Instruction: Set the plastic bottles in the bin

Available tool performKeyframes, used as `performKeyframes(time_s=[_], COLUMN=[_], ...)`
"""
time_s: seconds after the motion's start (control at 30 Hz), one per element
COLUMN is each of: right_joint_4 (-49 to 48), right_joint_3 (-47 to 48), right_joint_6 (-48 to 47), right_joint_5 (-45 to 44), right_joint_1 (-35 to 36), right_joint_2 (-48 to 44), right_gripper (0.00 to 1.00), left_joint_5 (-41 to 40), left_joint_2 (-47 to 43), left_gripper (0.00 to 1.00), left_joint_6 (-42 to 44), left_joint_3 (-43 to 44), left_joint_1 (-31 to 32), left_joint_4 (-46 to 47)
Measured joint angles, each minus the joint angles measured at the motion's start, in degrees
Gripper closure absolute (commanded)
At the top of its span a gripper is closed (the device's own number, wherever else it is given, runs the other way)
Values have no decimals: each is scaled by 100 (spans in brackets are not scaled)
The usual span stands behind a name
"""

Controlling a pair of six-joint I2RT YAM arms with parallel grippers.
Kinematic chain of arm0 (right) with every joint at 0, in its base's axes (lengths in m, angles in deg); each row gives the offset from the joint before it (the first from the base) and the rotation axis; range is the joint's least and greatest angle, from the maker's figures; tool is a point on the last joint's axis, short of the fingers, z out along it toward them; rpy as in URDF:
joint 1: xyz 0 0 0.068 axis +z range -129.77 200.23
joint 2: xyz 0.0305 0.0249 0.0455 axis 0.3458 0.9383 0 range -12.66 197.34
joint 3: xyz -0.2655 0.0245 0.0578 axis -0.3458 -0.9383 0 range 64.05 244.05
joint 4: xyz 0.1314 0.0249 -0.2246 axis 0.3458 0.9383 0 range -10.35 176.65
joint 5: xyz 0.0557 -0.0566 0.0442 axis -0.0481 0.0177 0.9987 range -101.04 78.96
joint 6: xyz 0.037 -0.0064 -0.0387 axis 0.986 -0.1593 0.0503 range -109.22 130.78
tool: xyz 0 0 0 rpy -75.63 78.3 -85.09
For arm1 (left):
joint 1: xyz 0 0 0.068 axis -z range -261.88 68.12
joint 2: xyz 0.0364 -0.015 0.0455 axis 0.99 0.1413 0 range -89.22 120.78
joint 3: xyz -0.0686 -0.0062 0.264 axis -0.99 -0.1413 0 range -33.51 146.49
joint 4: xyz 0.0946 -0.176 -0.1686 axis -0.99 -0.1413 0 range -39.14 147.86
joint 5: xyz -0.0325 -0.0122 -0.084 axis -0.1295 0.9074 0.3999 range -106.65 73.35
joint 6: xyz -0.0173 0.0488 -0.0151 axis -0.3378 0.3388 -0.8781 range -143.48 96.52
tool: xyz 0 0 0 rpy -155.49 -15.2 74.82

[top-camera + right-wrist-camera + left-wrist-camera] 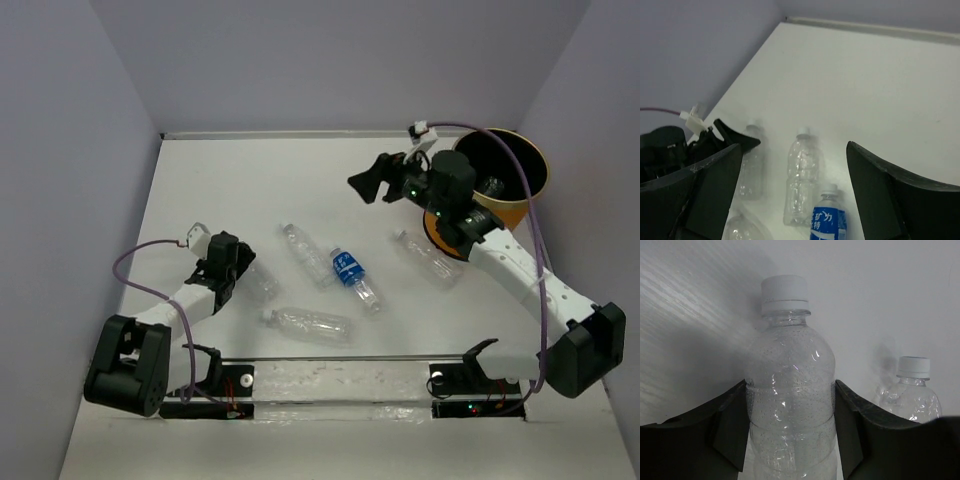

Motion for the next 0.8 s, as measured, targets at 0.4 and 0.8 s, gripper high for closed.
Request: performKeyframes(time_s=[0.4, 0.8], right_joint_4=[256, -186], right_joint_3=[-693, -686], right_joint_6=[-79, 522], right_joint_5=[476, 2660], right_joint_1=[490, 566], right_joint_2=[-42, 227], right_gripper=[13, 1], left_joint_5=[-122, 376], left_joint_2=[-1493, -1259], left_gripper=[51, 51], left_joint_6=[496, 1064], left_joint_3=[505, 1971], left_joint_1=[74, 1416], left_joint_4=[-494, 68])
